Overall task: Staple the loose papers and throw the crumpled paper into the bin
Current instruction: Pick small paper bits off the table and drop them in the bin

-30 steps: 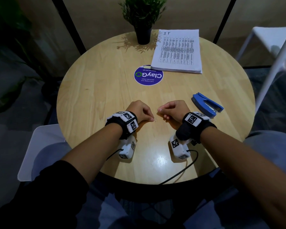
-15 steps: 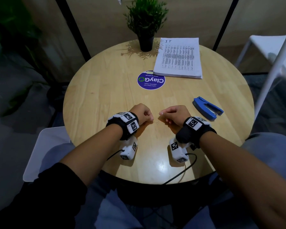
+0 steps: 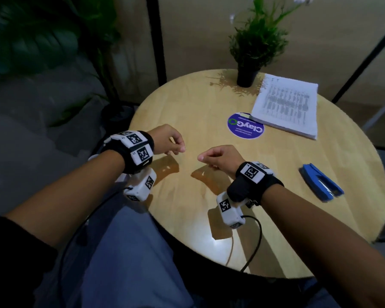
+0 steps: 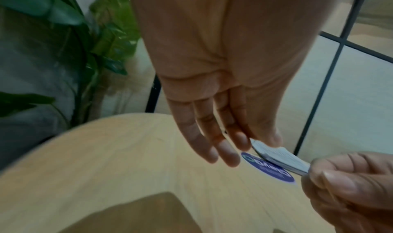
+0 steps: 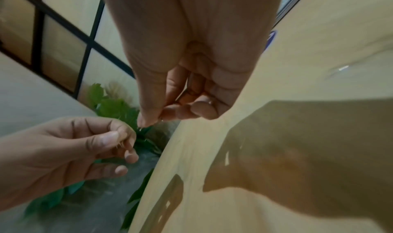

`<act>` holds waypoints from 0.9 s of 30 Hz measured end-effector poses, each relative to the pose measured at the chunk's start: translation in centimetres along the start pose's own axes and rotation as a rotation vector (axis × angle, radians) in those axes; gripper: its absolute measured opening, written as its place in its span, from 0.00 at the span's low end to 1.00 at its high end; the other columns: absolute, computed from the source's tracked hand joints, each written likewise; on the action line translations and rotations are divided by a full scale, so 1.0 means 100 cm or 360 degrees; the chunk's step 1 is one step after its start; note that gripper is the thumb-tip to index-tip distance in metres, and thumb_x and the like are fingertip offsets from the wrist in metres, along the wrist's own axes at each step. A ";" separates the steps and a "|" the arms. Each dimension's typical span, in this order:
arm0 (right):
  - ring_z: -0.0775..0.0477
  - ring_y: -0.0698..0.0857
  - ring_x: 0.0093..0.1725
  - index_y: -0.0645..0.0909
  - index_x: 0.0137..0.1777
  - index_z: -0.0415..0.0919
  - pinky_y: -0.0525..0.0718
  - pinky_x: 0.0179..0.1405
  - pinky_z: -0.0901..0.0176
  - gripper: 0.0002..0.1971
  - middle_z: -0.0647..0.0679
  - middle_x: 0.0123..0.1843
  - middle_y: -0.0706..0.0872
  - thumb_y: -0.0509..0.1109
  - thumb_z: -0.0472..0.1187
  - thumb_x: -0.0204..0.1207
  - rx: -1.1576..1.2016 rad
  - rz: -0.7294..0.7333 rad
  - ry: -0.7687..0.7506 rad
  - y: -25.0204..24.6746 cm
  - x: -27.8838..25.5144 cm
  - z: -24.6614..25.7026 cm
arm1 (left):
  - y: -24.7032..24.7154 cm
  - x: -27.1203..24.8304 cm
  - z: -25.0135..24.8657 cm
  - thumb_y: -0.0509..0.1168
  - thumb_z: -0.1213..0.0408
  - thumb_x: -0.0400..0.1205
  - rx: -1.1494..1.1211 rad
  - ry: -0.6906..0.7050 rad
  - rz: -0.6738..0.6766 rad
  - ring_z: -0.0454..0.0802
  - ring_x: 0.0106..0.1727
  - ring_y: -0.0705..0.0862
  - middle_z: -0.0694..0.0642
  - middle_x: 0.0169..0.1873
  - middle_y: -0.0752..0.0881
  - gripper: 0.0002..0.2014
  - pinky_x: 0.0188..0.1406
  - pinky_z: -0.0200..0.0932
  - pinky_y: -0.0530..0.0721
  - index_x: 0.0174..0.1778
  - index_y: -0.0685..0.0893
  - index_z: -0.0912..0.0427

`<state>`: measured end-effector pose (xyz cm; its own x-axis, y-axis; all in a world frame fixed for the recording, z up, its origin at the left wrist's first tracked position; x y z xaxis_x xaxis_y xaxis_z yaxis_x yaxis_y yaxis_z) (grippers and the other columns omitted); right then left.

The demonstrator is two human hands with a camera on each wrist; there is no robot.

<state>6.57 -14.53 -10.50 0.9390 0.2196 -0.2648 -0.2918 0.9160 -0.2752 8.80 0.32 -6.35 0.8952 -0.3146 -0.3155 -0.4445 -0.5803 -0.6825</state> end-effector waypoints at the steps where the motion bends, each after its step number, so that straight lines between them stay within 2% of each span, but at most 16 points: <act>1: 0.54 0.75 0.25 0.88 0.33 0.47 0.77 0.28 0.68 0.05 0.54 0.21 0.81 0.78 0.39 0.69 -0.0014 0.0037 -0.0016 0.013 0.008 0.008 | -0.012 -0.005 0.011 0.68 0.69 0.79 -0.0018 -0.0018 -0.0026 0.38 0.30 0.82 0.51 0.30 0.82 0.03 0.37 0.36 0.82 0.43 0.84 0.65; 3: 0.53 0.75 0.26 0.87 0.33 0.48 0.77 0.28 0.67 0.06 0.50 0.24 0.82 0.79 0.38 0.69 -0.0038 0.0117 -0.0058 0.039 0.023 0.026 | -0.033 -0.017 0.031 0.68 0.69 0.79 -0.0044 -0.0043 -0.0082 0.34 0.27 0.84 0.50 0.31 0.82 0.02 0.34 0.31 0.82 0.42 0.84 0.64; 6: 0.55 0.76 0.25 0.88 0.33 0.48 0.76 0.28 0.66 0.05 0.50 0.24 0.82 0.79 0.39 0.68 -0.0083 0.0230 -0.0125 0.081 0.044 0.050 | -0.058 -0.034 0.066 0.68 0.70 0.79 -0.0047 -0.0097 -0.0156 0.27 0.20 0.81 0.49 0.28 0.82 0.03 0.22 0.23 0.78 0.42 0.84 0.66; 10: 0.61 0.75 0.19 0.89 0.35 0.44 0.76 0.25 0.69 0.03 0.57 0.16 0.80 0.79 0.39 0.68 -0.0133 0.0317 -0.0171 0.138 0.067 0.067 | -0.076 -0.052 0.122 0.69 0.70 0.79 -0.0173 -0.0191 -0.0267 0.35 0.25 0.84 0.55 0.29 0.84 0.04 0.26 0.26 0.81 0.39 0.84 0.66; 13: 0.65 0.76 0.17 0.90 0.46 0.33 0.74 0.21 0.75 0.08 0.61 0.14 0.80 0.78 0.38 0.70 -0.0260 0.0400 -0.0216 0.178 0.081 0.078 | -0.082 -0.063 0.164 0.68 0.70 0.79 -0.0280 -0.0273 -0.0371 0.35 0.25 0.85 0.54 0.29 0.84 0.10 0.29 0.28 0.82 0.31 0.82 0.58; 15: 0.67 0.76 0.16 0.89 0.49 0.34 0.73 0.19 0.78 0.09 0.62 0.13 0.79 0.77 0.38 0.71 -0.0373 0.0444 -0.0260 0.199 0.091 0.088 | -0.084 -0.070 0.188 0.68 0.70 0.79 -0.0354 -0.0325 -0.0453 0.31 0.21 0.83 0.52 0.28 0.82 0.12 0.27 0.27 0.82 0.30 0.81 0.55; 19: 0.67 0.77 0.17 0.89 0.45 0.41 0.73 0.18 0.78 0.05 0.63 0.12 0.79 0.77 0.40 0.72 -0.0556 0.0500 -0.0259 0.233 0.115 0.101 | -0.085 -0.083 0.237 0.68 0.70 0.79 -0.0424 -0.0452 -0.0601 0.32 0.18 0.82 0.52 0.27 0.81 0.13 0.26 0.28 0.82 0.29 0.80 0.54; 21: 0.63 0.79 0.20 0.90 0.42 0.44 0.79 0.23 0.74 0.03 0.61 0.13 0.80 0.77 0.41 0.72 -0.0692 0.0525 -0.0239 0.248 0.128 0.100 | -0.083 -0.087 0.259 0.68 0.71 0.78 -0.0451 -0.0521 -0.0651 0.31 0.17 0.81 0.52 0.26 0.80 0.13 0.24 0.28 0.81 0.29 0.79 0.54; 23: 0.59 0.81 0.25 0.91 0.39 0.43 0.86 0.35 0.62 0.04 0.58 0.17 0.83 0.78 0.43 0.70 -0.0861 0.0555 -0.0234 0.262 0.138 0.096 | -0.081 -0.091 0.276 0.70 0.71 0.77 -0.0460 -0.0573 -0.0698 0.31 0.16 0.80 0.52 0.24 0.80 0.13 0.25 0.30 0.82 0.28 0.80 0.55; 25: 0.58 0.81 0.27 0.92 0.41 0.41 0.87 0.42 0.55 0.07 0.56 0.24 0.85 0.79 0.44 0.68 -0.1011 0.0582 -0.0245 0.274 0.143 0.094 | -0.081 -0.093 0.288 0.71 0.72 0.76 -0.0463 -0.0606 -0.0722 0.31 0.15 0.79 0.52 0.22 0.80 0.10 0.27 0.31 0.81 0.29 0.82 0.59; 27: 0.58 0.80 0.27 0.92 0.42 0.40 0.86 0.43 0.54 0.08 0.54 0.27 0.85 0.79 0.43 0.68 -0.1084 0.0614 -0.0248 0.283 0.146 0.092 | -0.080 -0.093 0.297 0.72 0.71 0.75 -0.0464 -0.0632 -0.0711 0.31 0.15 0.79 0.51 0.20 0.81 0.03 0.29 0.33 0.82 0.36 0.86 0.66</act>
<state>13.72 17.72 -13.64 0.7489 0.5700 -0.3381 -0.6015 0.3704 -0.7078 5.00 30.19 -17.50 0.9143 0.2713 -0.3007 0.0313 -0.7876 -0.6154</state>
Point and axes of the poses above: each hand's wrist, its own x-axis towards the middle knuckle, its own y-axis out of the palm, z = x × y, the point moved 9 cm from there along x, towards the middle knuckle
